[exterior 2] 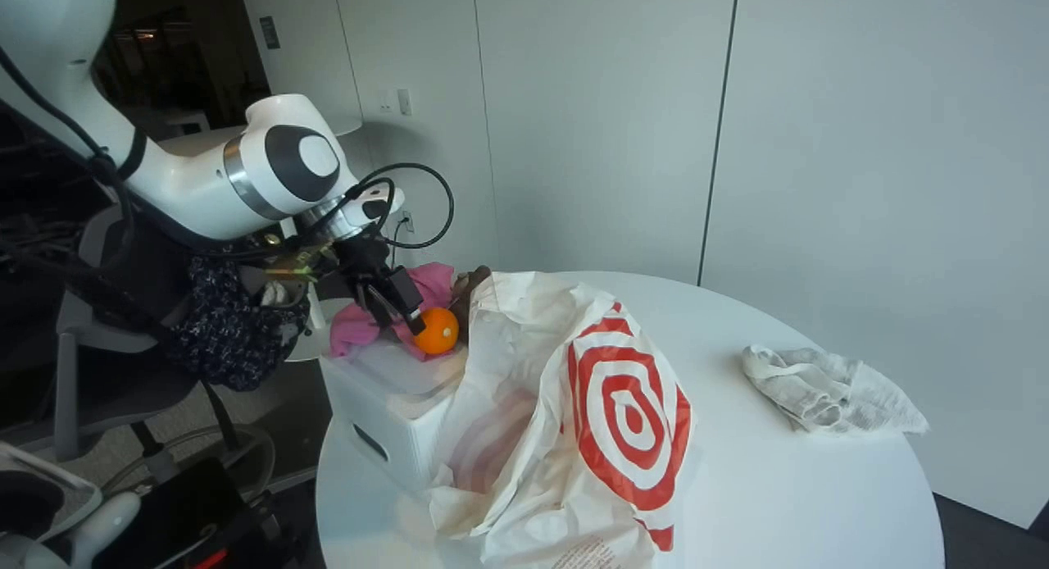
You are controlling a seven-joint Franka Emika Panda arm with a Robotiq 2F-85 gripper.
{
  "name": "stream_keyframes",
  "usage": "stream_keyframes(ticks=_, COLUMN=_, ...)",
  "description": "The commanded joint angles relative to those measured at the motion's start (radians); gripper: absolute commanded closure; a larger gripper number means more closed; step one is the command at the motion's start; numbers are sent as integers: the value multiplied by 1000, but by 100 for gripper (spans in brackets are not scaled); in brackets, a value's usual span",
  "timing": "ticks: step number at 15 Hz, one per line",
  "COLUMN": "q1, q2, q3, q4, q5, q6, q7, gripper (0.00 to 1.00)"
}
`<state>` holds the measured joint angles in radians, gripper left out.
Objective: Move all the objects from the basket into the plastic
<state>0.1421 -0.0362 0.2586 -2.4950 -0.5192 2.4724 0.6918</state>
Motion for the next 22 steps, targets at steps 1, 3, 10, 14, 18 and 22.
stream_keyframes(ticks=1, q1=64, q2=-66, q3=17, q4=51, q5=143, q6=-63, q7=-107, gripper=0)
stream_keyframes(ticks=3, q1=70, q2=-54, q3=23, q4=74, q5=144, q6=-55, q7=-99, gripper=0)
stream_keyframes(ticks=10, q1=55, q2=55, q3=10, q4=100, q5=-13, q6=13, q7=26, gripper=0)
stream_keyframes(ticks=14, q1=60, q2=143, q3=-47, q4=132, q5=-169, q6=67, q7=193, gripper=0)
stream_keyframes(ticks=18, q1=73, q2=210, q3=-115, q4=168, q5=-303, q6=95, q7=352, gripper=0)
stream_keyframes(ticks=22, q1=70, q2=226, q3=-140, q4=169, q5=-278, q6=114, q7=409, gripper=34)
